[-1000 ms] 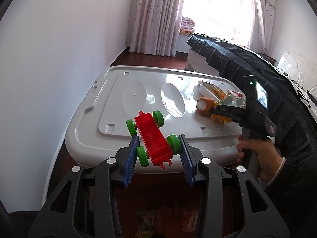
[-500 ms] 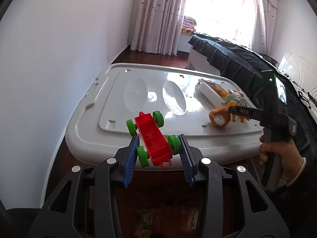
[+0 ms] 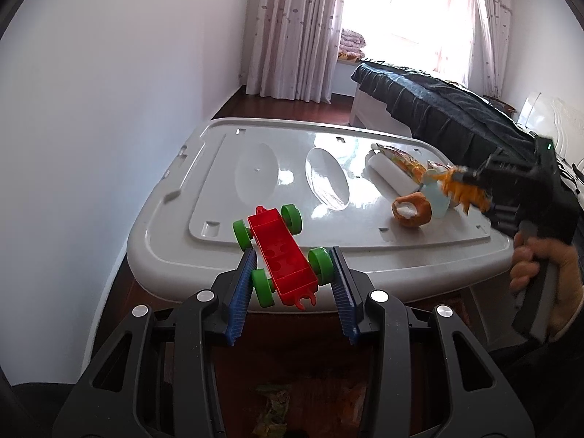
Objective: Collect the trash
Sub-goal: 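Grasp the green-orange dinosaur toy with the right gripper while the left holds the car, then lower the car and dinosaur into the orange-lined bin and open both grippers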
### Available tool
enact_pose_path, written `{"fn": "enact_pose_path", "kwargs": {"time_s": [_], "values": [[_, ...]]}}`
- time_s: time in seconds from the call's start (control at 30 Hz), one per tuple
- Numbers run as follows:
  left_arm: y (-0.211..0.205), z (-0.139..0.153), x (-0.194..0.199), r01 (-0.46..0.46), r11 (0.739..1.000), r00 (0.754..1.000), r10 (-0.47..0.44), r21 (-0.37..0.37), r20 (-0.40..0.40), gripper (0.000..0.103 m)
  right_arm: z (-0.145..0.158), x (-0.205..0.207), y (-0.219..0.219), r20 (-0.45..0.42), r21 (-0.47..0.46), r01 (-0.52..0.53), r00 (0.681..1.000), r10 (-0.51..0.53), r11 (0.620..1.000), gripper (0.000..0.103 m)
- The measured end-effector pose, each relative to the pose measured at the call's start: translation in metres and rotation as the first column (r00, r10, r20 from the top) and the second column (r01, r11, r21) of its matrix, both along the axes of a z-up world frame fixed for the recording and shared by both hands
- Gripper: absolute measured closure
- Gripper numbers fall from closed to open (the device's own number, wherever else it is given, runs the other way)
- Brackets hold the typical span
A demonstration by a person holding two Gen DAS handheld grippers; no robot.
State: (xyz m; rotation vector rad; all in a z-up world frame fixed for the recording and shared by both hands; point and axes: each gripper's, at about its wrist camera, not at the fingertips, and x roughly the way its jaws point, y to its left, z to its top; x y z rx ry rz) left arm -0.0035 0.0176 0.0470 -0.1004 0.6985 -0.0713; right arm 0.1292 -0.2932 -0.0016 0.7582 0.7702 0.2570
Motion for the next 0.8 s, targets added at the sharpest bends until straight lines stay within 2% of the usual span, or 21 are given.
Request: {"fn": "enact_pose_path", "kwargs": {"time_s": [0.17, 0.27, 0.53, 0.7, 0.8], "values": [[-0.006, 0.001, -0.003, 0.009, 1.0, 1.0, -0.009, 0.023, 0.0, 0.063, 0.03, -0.016, 0.003, 0.04, 0.001, -0.042, 0.998, 0.042, 0.999, 0.067], [-0.012, 0.001, -0.009, 0.02, 0.999, 1.0, -0.02, 0.032, -0.001, 0.063, 0.05, -0.043, 0.006, 0.084, -0.071, -0.074, 0.993, 0.08, 0.995, 0.067], [-0.031, -0.003, -0.034, 0.048, 0.997, 0.998, -0.046, 0.057, -0.035, 0.063, 0.064, -0.122, 0.015, 0.114, -0.215, -0.128, 0.981, 0.155, 0.968, 0.067], [-0.039, -0.01, -0.059, 0.067, 0.995, 0.995, -0.061, 0.075, -0.077, 0.063, 0.061, -0.164, 0.029, 0.088, -0.31, -0.183, 0.972, 0.22, 0.933, 0.067], [-0.04, -0.016, -0.072, 0.074, 0.994, 0.992, -0.065, 0.079, -0.11, 0.063, 0.05, -0.184, 0.039, 0.022, -0.337, -0.222, 0.97, 0.243, 0.915, 0.066]]}}
